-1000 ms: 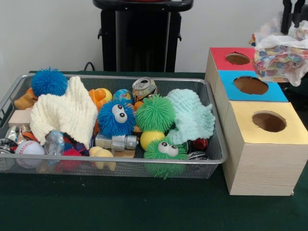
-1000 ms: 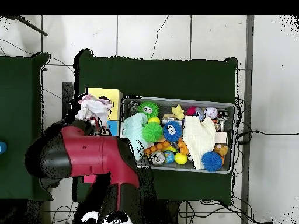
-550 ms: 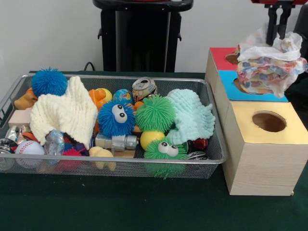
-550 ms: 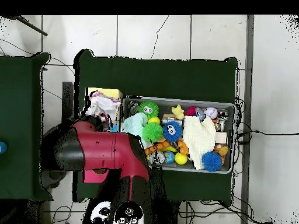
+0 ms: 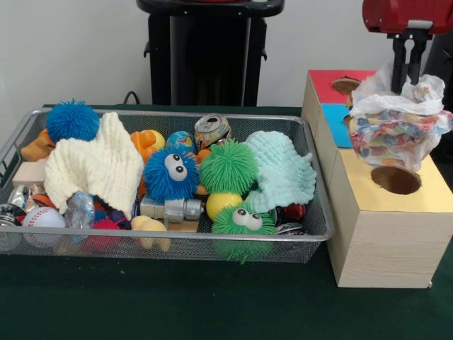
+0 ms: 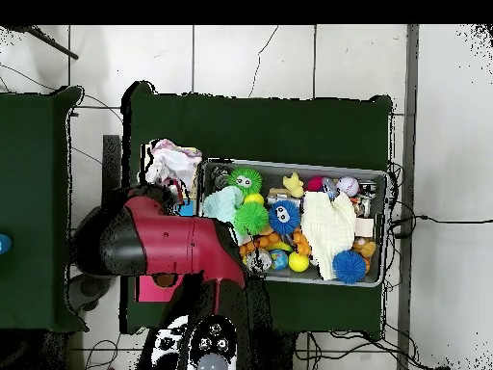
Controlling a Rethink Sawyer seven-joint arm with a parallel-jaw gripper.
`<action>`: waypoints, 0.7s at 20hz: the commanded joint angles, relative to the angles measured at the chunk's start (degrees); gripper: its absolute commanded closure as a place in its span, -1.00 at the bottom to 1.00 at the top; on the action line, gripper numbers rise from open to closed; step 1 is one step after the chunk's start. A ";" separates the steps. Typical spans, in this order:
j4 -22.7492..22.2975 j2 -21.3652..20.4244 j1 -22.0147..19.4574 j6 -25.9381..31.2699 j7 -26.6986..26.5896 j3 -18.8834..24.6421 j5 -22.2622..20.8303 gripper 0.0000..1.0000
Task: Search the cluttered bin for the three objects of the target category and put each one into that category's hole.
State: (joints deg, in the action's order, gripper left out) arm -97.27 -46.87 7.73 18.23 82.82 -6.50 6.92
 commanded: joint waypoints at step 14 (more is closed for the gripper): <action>-6.67 1.83 -0.40 2.77 14.32 5.82 5.77 1.00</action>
State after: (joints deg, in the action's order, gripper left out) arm -98.30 -46.37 7.75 18.02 82.82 -6.48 9.61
